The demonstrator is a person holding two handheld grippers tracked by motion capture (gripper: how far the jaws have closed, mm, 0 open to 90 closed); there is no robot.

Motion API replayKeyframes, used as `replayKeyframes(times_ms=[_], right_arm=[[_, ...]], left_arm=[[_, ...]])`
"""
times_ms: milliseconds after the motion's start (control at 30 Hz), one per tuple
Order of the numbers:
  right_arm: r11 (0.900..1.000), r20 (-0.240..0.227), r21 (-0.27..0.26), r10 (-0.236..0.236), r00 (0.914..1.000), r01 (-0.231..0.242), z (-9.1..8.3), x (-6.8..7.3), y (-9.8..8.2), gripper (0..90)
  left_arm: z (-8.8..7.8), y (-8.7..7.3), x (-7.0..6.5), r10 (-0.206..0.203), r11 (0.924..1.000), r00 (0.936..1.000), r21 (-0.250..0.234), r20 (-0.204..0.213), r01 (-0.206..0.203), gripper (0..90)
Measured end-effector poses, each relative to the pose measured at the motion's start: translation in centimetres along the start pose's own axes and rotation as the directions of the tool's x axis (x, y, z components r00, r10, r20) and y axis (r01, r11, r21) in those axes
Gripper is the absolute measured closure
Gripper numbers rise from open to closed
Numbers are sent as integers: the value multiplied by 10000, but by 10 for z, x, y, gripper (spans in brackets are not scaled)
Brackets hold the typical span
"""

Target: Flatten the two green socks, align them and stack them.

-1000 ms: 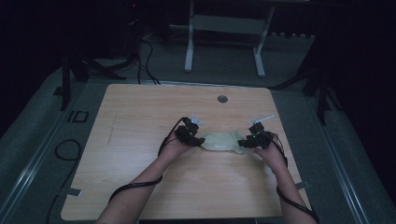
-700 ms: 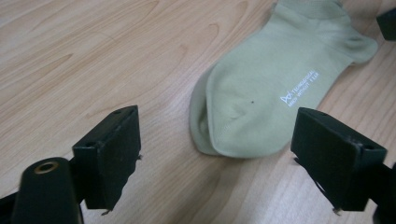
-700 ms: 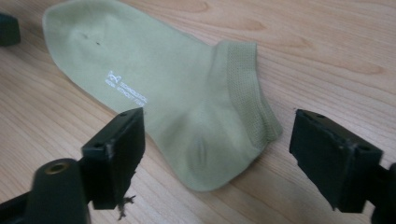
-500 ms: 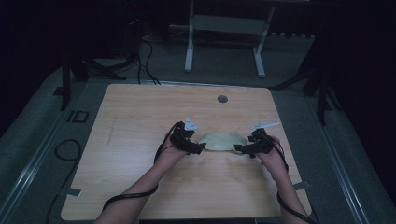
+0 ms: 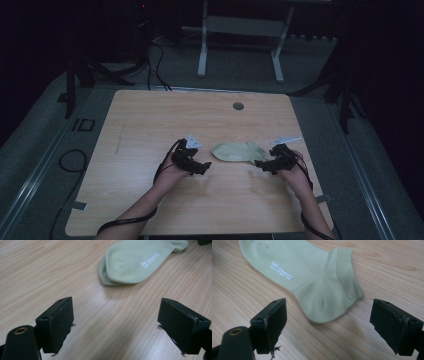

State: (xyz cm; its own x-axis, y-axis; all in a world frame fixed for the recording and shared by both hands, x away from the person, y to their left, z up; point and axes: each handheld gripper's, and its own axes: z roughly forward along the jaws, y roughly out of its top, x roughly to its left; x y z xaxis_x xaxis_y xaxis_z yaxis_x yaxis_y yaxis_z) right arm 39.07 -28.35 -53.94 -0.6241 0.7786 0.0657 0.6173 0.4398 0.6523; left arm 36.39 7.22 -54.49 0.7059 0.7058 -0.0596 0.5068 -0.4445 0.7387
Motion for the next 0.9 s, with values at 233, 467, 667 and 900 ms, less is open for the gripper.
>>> replayKeyframes(times_ms=[233, 467, 667, 900], right_arm=[[9994, -43, -132, -314, 9995, 314, -7, 2, -8, 139], [9988, 17, -230, -425, 9991, 425, -11, 4, -15, 134], [9986, 172, -379, -360, 9992, 366, -16, 2, -28, 127], [9988, 346, -445, -199, 9992, 215, -21, -3, -45, 126]], left_arm=[[-14, -22, 7, -217, 9996, 9989, 192, -412, 225, 66], [-25, -35, 9, -277, 9996, 9986, 82, -440, 281, 67], [-30, -47, 10, -62, 9996, 9978, 271, -656, 80, 67], [-44, -58, 15, -267, 9994, 9966, 198, -783, 283, 67]])
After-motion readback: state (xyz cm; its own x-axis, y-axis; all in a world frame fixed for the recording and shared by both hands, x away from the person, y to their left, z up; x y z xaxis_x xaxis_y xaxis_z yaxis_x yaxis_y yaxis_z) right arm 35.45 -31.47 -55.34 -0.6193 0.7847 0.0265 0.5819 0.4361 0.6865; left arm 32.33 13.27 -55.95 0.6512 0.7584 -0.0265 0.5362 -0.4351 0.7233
